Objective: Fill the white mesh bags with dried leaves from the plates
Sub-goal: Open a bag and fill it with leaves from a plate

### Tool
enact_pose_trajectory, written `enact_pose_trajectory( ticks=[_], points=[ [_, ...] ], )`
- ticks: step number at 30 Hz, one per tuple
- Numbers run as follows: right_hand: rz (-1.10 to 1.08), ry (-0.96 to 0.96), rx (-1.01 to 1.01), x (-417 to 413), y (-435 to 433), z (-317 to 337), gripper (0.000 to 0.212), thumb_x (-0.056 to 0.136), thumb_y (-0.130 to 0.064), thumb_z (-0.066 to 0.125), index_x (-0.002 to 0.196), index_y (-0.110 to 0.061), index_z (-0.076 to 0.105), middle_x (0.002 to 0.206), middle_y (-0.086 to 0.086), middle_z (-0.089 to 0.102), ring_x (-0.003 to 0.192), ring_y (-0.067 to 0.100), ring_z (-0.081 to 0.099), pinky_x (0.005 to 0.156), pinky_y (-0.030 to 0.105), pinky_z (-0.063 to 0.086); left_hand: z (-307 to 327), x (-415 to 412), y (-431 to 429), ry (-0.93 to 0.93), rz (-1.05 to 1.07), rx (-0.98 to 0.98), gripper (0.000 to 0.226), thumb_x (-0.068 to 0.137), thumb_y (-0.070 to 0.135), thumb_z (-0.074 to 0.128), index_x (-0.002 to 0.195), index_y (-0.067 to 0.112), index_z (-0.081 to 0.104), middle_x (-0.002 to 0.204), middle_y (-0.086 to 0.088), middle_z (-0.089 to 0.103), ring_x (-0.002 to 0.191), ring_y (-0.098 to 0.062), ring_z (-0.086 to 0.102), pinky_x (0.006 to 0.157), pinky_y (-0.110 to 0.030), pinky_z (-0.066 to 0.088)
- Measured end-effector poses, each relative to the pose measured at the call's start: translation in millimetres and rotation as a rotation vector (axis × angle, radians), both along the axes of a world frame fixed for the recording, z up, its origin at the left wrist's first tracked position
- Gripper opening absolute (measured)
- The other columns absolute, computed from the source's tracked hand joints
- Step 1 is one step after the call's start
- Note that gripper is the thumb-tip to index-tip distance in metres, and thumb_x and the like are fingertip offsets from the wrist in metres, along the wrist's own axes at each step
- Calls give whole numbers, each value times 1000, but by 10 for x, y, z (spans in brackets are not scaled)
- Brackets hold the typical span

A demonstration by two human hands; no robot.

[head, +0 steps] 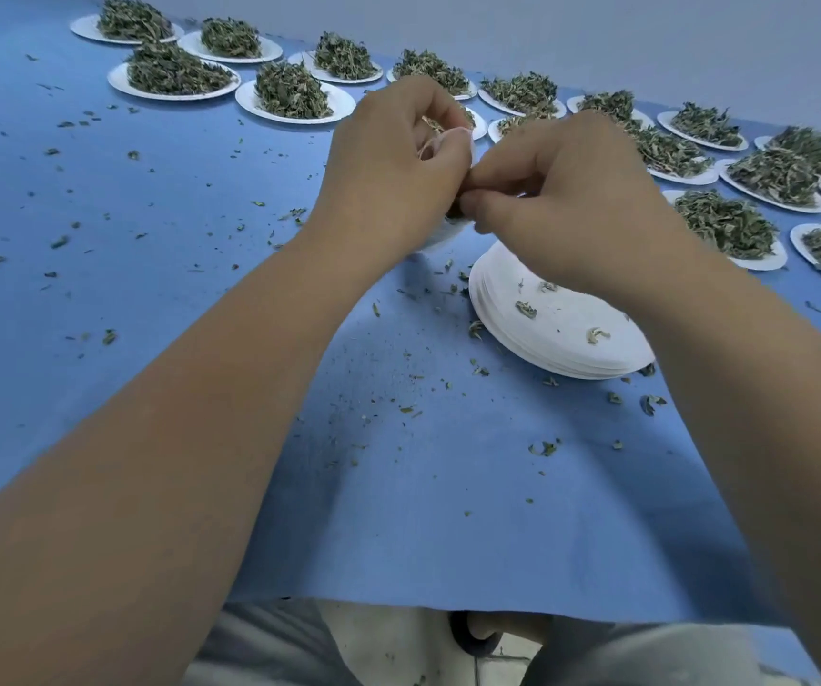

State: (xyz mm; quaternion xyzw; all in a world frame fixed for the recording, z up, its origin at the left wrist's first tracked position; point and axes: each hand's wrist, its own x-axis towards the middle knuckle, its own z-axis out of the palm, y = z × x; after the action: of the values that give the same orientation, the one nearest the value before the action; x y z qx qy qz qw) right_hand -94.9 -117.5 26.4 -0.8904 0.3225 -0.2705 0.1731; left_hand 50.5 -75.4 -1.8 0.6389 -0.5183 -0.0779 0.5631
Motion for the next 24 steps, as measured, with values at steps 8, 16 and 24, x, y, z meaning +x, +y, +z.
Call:
enact_pose_trajectory(
  ticks=[8, 16, 24],
  points=[
    [-74, -317, 116, 95, 1, -28, 20, 74, -12, 76, 81, -19, 58, 70, 2, 75, 62, 2, 70, 54, 17, 50, -22, 30, -58, -50, 87, -20, 7, 88, 27, 64, 86, 21, 68, 54, 14, 45, 48, 1, 41, 51, -16, 31],
    [-188, -181, -118, 154, -53, -54, 24, 71, -29, 72, 85, -18, 57, 75, -4, 70, 73, 11, 66, 64, 30, 50, -15, -55, 4, 1, 38, -63, 8, 85, 20, 64, 84, 13, 68, 45, 8, 49, 43, -1, 46, 46, -11, 35],
    [-98, 119, -103, 216, -146, -2, 32, 81, -39, 55, 94, -10, 60, 89, 1, 66, 84, 18, 62, 64, 30, 40, -19, -65, 64, -65, 4, -95, 8, 82, 22, 63, 78, 16, 67, 47, 11, 46, 48, -4, 41, 52, -27, 39]
  ],
)
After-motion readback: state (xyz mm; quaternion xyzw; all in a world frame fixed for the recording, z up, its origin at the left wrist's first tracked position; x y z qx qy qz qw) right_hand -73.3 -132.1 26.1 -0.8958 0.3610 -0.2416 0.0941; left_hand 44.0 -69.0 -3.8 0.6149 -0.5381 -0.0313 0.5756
